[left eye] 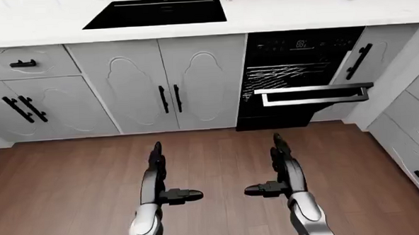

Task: Close the dishwasher door

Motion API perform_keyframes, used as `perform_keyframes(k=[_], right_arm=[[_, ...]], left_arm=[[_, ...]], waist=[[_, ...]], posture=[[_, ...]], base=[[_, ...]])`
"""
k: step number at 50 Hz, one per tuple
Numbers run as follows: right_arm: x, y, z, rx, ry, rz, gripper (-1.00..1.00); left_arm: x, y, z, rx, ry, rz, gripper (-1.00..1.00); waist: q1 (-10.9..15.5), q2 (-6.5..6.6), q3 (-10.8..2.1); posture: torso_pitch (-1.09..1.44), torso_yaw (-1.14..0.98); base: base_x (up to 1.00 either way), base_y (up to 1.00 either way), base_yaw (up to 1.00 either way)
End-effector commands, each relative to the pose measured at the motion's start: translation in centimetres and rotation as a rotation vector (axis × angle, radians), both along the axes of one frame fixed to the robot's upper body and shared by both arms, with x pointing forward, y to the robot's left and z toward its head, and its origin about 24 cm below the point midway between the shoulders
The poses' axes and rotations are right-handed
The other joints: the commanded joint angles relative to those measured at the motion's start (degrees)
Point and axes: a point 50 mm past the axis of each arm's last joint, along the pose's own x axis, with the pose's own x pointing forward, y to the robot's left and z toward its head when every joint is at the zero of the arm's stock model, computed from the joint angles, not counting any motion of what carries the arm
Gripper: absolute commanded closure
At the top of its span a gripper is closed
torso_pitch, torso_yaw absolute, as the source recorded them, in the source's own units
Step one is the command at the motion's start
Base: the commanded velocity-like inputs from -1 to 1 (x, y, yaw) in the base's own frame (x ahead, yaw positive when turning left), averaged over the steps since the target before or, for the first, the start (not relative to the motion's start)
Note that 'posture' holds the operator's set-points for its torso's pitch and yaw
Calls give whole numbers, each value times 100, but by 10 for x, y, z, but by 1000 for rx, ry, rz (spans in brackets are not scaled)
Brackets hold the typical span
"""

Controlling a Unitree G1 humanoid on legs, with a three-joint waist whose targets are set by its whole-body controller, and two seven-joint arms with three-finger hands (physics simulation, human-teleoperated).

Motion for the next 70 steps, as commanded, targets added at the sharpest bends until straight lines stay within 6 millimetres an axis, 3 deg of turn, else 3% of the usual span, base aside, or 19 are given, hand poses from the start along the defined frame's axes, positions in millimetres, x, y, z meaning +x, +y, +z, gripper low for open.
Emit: perform_keyframes(k=[1, 3, 5, 7, 21, 22, 24, 34, 40, 45, 49, 51, 52, 53, 61, 64, 65, 67, 70], right_arm=[[7, 1, 32, -12, -170, 5, -100], [7, 3, 32, -23, -165, 11, -100], [8, 3, 31, -34, -157, 11, -100], [7, 4, 30, -37, -155, 15, -100], [4, 8, 31, -55, -160, 42, -100], [4, 8, 31, -56, -159, 45, -100], [4, 8, 31, -58, -159, 46, -100], [5, 7, 28, -62, -152, 47, -100], [5, 7, 28, -64, -152, 49, -100], [3, 6, 27, -62, -152, 46, -100], [3, 6, 25, -60, -150, 44, -100], [2, 6, 26, -60, -150, 44, -100], [2, 6, 25, -60, -150, 44, -100], [2, 6, 25, -60, -150, 43, -100], [1, 6, 24, -55, -148, 41, -100], [2, 6, 25, -56, -147, 43, -100], [2, 6, 24, -56, -146, 44, -100], [2, 6, 25, -56, -146, 45, -100], [2, 6, 26, -56, -146, 44, -100]], left_arm=[[9, -1, 32, 13, -176, -1, -100], [9, -1, 32, 17, -177, 2, -100], [9, 0, 33, 23, -180, 6, -100], [10, 0, 32, 28, -179, 8, -100], [9, 0, 33, 48, -189, 18, -100], [9, 0, 34, 48, -189, 20, -100], [9, 1, 34, 47, -189, 21, -100], [10, 1, 33, 47, -182, 27, -100], [10, 1, 33, 48, -180, 29, -100], [10, 2, 33, 49, -179, 31, -100], [10, 2, 32, 50, -175, 30, -100], [10, 2, 32, 50, -176, 31, -100], [10, 2, 32, 50, -175, 31, -100], [10, 2, 32, 50, -175, 31, -100], [9, 2, 33, 42, -176, 42, -100], [9, 2, 33, 42, -176, 42, -100], [9, 2, 33, 41, -175, 43, -100], [9, 2, 33, 40, -176, 42, -100], [9, 2, 33, 40, -176, 40, -100]], waist=[[-12, -45, -5], [39, -7, -353], [36, -37, -93], [35, -45, -396], [40, -17, -503], [5, 8, -602], [5, 39, -474], [-102, 70, -358], [-136, 292, -249], [-59, 186, -301], [-15, -104, -303], [-28, -291, -424], [-118, -210, -344], [-92, -281, -319], [-60, 202, -176], [46, 696, -332], [76, 435, -239], [29, 501, -267], [33, 371, -344]], posture=[[0, 0], [0, 0], [0, 0], [0, 0], [0, 0], [0, 0], [0, 0], [0, 0], [0, 0], [0, 0], [0, 0], [0, 0], [0, 0], [0, 0], [0, 0], [0, 0], [0, 0], [0, 0], [0, 0]], base=[[0, 0, 0], [0, 0, 0], [0, 0, 0], [0, 0, 0], [0, 0, 0], [0, 0, -21], [0, 0, -35], [0, 0, -48], [0, 0, -51], [0, 0, -51], [0, 0, -55], [0, 0, -67], [0, 0, -66], [0, 0, -66], [0, 0, -66], [0, 0, -67], [0, 0, -66], [0, 0, -67], [0, 0, -67]])
